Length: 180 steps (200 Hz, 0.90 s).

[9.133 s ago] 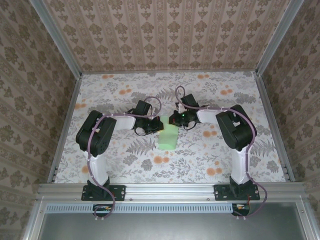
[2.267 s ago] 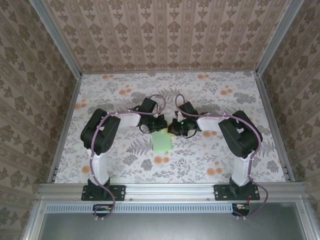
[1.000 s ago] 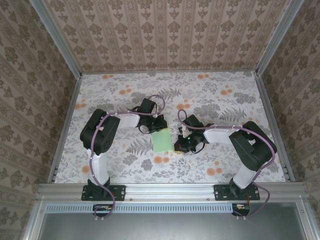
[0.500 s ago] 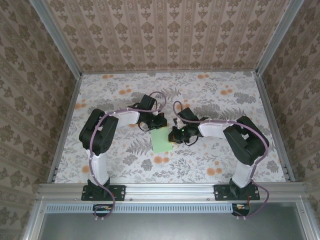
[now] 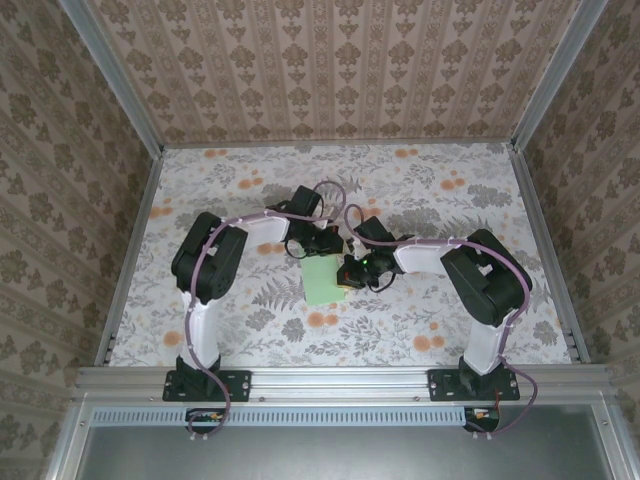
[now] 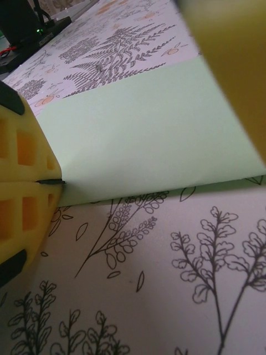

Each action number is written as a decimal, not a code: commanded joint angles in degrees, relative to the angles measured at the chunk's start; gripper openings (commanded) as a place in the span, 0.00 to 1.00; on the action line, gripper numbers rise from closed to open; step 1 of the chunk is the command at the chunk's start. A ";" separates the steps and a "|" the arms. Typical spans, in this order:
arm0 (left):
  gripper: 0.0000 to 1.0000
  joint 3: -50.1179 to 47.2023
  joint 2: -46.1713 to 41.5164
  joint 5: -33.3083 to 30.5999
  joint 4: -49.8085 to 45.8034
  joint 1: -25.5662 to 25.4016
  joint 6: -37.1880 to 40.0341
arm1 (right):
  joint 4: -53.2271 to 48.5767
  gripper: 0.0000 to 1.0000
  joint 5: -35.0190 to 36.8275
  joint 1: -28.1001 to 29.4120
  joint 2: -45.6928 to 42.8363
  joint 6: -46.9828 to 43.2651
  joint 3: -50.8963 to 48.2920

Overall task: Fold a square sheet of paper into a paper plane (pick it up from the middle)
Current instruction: First fold in half a square sheet of paper at the center of the table.

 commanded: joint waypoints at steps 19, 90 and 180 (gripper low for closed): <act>0.00 0.32 1.03 0.99 -2.24 0.51 2.96 | -3.01 0.00 0.80 -0.70 1.85 -0.87 -1.66; 0.00 -0.22 3.31 -1.96 -2.47 4.05 4.00 | -3.94 0.00 0.60 -0.80 2.26 -0.85 -4.50; 0.00 6.43 7.24 -3.33 -4.80 9.92 7.91 | -3.36 0.00 -0.26 -0.80 2.33 -0.63 -9.53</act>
